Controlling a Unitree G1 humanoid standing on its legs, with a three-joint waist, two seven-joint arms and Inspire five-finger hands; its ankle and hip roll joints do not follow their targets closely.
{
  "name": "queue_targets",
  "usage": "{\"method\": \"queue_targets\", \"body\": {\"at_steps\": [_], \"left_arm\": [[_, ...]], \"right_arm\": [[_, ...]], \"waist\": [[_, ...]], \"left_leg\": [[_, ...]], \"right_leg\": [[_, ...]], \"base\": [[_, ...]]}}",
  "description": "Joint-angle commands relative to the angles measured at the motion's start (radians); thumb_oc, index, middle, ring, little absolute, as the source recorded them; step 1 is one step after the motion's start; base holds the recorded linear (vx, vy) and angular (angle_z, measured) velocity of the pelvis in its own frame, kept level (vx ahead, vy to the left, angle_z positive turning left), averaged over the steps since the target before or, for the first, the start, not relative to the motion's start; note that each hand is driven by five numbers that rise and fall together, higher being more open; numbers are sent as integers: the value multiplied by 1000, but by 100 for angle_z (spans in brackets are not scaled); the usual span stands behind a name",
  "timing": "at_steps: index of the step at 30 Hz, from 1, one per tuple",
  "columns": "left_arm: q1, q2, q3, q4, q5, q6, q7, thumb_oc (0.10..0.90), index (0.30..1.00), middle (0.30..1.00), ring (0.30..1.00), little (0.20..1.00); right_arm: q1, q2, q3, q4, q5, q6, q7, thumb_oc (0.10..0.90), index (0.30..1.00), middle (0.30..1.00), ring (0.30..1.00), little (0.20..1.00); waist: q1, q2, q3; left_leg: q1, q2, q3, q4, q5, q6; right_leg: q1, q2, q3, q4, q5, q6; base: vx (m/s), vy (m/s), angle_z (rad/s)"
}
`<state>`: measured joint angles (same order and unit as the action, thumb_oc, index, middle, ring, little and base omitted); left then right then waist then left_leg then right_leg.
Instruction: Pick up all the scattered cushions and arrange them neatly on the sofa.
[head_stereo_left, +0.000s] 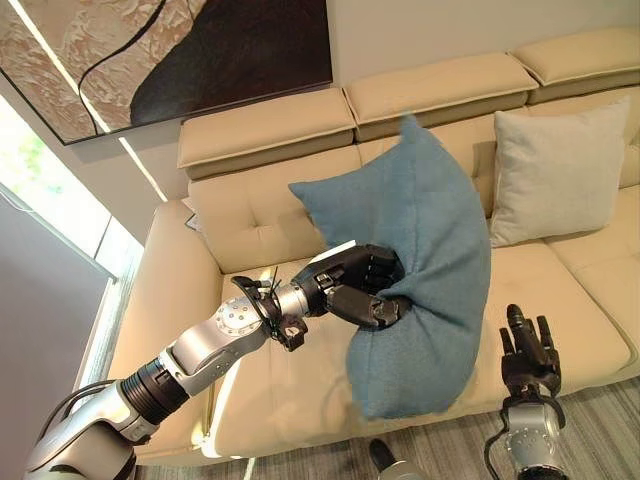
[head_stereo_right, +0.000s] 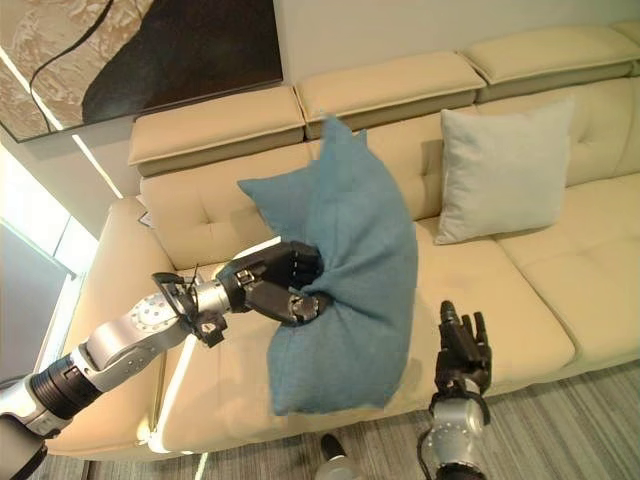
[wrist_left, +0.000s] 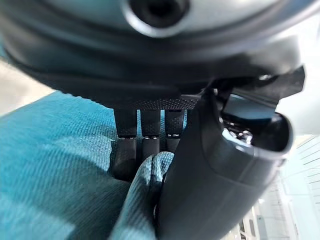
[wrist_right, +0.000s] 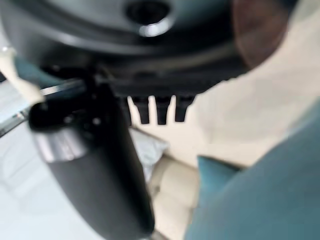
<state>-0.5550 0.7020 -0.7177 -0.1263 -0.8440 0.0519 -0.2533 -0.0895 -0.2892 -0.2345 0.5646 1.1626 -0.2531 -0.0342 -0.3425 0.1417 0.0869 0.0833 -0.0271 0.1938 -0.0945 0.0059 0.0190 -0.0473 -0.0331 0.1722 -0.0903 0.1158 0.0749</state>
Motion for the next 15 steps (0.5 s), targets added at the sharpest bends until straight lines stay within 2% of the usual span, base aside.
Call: {"method": "queue_targets", "body": {"at_steps": [1, 6, 15], "left_arm": [[-193, -81, 73, -133, -87, -170, -44, 400, 300, 300, 300, 300], [-200, -77, 59, -125, -64, -165, -62, 400, 300, 300, 300, 300], [-217, -80, 63, -137, -42, -175, -55, 400, 300, 300, 300, 300]], "right_arm": [[-69, -31, 42, -129, -3, -39, 105, 800, 900, 900, 900, 900], [-55, -27, 151, -116, -85, 20, 125, 800, 900, 900, 900, 900], [-16, -2, 162, -27, -146, 55, 101, 800, 900, 900, 900, 900]], "waist": [[24, -34, -121], [36, -36, -123], [40, -32, -124]], "left_leg": [[28, -8, -3, 8, -104, -19], [32, -6, 1, 10, -104, -21], [31, -6, 0, 10, -104, -24]], "right_leg": [[3, 23, -21, 148, -179, 64], [9, 22, -23, 146, -177, 60], [18, 20, -32, 136, -179, 58]], "base": [[0, 0, 0], [1, -5, -1], [0, 0, 0]]}}
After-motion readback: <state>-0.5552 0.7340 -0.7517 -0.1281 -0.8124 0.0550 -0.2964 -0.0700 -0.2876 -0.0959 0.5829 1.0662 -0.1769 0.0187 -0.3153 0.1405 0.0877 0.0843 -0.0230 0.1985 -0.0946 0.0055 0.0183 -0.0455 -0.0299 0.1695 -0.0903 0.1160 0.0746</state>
